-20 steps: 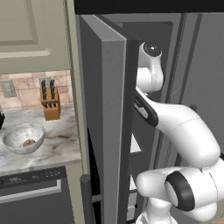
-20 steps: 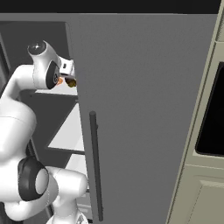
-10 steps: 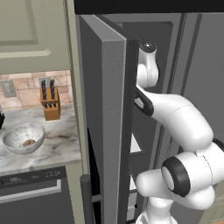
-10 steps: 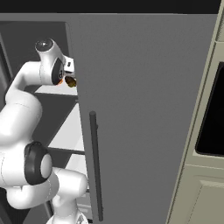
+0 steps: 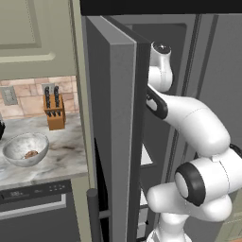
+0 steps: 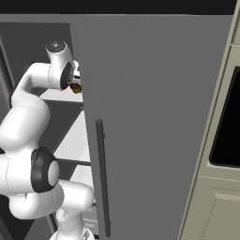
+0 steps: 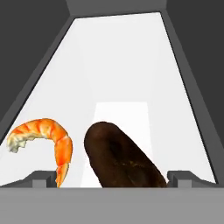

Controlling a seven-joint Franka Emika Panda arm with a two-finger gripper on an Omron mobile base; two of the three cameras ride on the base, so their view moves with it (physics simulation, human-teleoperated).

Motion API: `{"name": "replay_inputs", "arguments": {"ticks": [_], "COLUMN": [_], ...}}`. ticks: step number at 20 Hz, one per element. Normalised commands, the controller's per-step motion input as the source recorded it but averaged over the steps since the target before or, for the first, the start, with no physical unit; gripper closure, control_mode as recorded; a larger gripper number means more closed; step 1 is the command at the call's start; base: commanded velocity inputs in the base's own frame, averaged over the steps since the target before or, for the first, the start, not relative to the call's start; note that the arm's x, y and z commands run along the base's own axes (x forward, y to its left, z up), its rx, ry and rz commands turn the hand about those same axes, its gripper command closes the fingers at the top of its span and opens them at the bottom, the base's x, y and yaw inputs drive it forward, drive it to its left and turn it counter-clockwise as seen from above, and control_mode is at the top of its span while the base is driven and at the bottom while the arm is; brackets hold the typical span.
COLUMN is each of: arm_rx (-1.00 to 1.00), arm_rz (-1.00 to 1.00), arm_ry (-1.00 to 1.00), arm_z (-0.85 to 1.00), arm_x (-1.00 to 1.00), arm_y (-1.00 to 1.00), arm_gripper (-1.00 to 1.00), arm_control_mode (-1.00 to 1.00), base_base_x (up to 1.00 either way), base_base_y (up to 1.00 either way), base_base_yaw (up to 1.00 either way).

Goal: Take the shrimp, sweet potato, and mushroom from the freezer and place them in the bowl on the counter.

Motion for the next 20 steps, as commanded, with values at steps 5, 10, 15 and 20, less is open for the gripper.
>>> {"name": "replay_inputs", "arguments": {"ticks": [5,10,15,20], "arm_rx": [-0.05,-0.07,-0.02,-0.04], "arm_rz": [0.08,0.05,0.02,0.0], "arm_ry": [0.0,0.0,0.0,0.0], "arm_z": [-0.21,-0.29,-0.11,-0.1], "arm_x": [0.1,0.01,0.03,0.0], "arm_y": [0.0,0.0,0.0,0.01], "arm_gripper": [-1.0,-1.0,-1.0,1.0], "arm_control_mode": [-1.0,-1.0,-1.0,-1.0], "base_base_x": [0.0,0.0,0.0,0.0], "base_base_y": [0.0,0.0,0.0,0.0], "base_base_yaw": [0.0,0.0,0.0,0.0]}}
